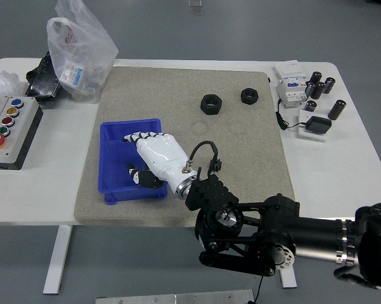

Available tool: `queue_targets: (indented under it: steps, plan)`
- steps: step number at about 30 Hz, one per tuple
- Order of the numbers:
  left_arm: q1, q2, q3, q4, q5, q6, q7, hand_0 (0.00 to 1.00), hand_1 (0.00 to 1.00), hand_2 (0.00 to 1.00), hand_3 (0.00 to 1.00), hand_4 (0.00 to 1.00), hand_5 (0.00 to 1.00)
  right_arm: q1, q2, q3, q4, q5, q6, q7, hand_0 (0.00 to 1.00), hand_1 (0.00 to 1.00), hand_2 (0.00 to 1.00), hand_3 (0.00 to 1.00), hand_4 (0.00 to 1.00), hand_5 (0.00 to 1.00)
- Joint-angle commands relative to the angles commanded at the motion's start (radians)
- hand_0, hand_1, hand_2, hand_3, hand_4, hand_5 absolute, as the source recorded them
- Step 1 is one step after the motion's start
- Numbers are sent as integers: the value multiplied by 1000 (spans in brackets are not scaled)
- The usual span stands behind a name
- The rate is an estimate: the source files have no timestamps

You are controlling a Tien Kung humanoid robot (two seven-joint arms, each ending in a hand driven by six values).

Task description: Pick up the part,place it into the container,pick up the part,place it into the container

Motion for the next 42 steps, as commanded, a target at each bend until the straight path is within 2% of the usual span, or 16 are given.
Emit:
queue_targets:
  steps: [4, 7, 9, 10, 11, 16, 17, 20, 27, 28, 29, 34, 35, 40, 41, 42]
  plan:
    - [0, 0, -3, 0, 3, -1, -2, 595, 468, 484, 609, 550, 553, -13, 0, 17, -1, 0, -12, 1, 672, 857, 881, 887, 432, 119]
    - [1, -2, -7, 0, 7, -1, -4, 595, 468, 484, 609, 551, 555, -57, -4, 75, -2, -28, -43, -10, 656, 848, 863, 873, 442, 143]
    - [3, -5, -9, 0, 10, -1, -5, 595, 468, 484, 609, 551, 555, -97, -24, 128, -12, -64, -42, -41, 656, 848, 863, 873, 442, 143]
    - [4, -7, -10, 0, 10, -1, -5, 595, 468, 484, 609, 551, 555, -118, -37, 154, -17, -75, -37, -56, 656, 848, 863, 873, 442, 143]
    - [5, -8, -12, 0, 12, -1, -5, 595, 467, 482, 608, 550, 555, -135, -49, 177, -19, -82, -27, -65, 579, 796, 846, 868, 507, 189]
    - [13, -11, -21, 0, 20, 0, -5, 595, 467, 482, 608, 550, 555, -234, -129, 302, 16, -110, 57, -65, 579, 796, 846, 868, 507, 189]
    - [13, -11, -22, 0, 22, 0, -6, 595, 468, 482, 608, 548, 554, -253, -139, 325, 28, -131, 72, -65, 593, 812, 853, 868, 587, 252]
    - [13, -11, -23, 0, 25, -1, -8, 595, 468, 482, 608, 548, 554, -288, -150, 376, 50, -184, 100, -65, 593, 812, 853, 868, 587, 252]
    - [6, -14, -17, 0, 25, -5, -13, 595, 467, 481, 607, 547, 556, -312, -157, 387, 63, -187, 127, -65, 572, 804, 852, 864, 613, 272]
    - [5, -15, -15, 0, 24, -5, -14, 595, 467, 481, 607, 547, 556, -315, -164, 386, 63, -180, 145, -65, 572, 804, 852, 864, 613, 272]
    - [5, -15, -14, 0, 23, -5, -14, 595, 467, 482, 606, 541, 563, -318, -171, 385, 62, -176, 159, -65, 563, 798, 842, 864, 708, 378]
    - [9, -14, -19, 0, 27, -4, -11, 595, 467, 482, 606, 541, 563, -331, -200, 380, 54, -171, 206, -65, 563, 798, 842, 864, 708, 378]
    - [10, -13, -20, 0, 28, -4, -10, 596, 468, 482, 605, 539, 563, -335, -204, 378, 51, -168, 207, -65, 540, 784, 806, 852, 725, 404]
    - [11, -13, -19, 0, 26, -4, -11, 596, 468, 482, 605, 539, 563, -343, -207, 368, 38, -157, 184, -65, 540, 784, 806, 852, 725, 404]
    - [11, -13, -18, 0, 25, -4, -11, 595, 467, 483, 604, 535, 560, -343, -206, 365, 36, -156, 176, -65, 449, 671, 571, 713, 531, 284]
    - [11, -13, -17, 0, 25, -4, -11, 595, 467, 483, 604, 535, 560, -343, -206, 362, 34, -153, 170, -65, 449, 671, 571, 713, 531, 284]
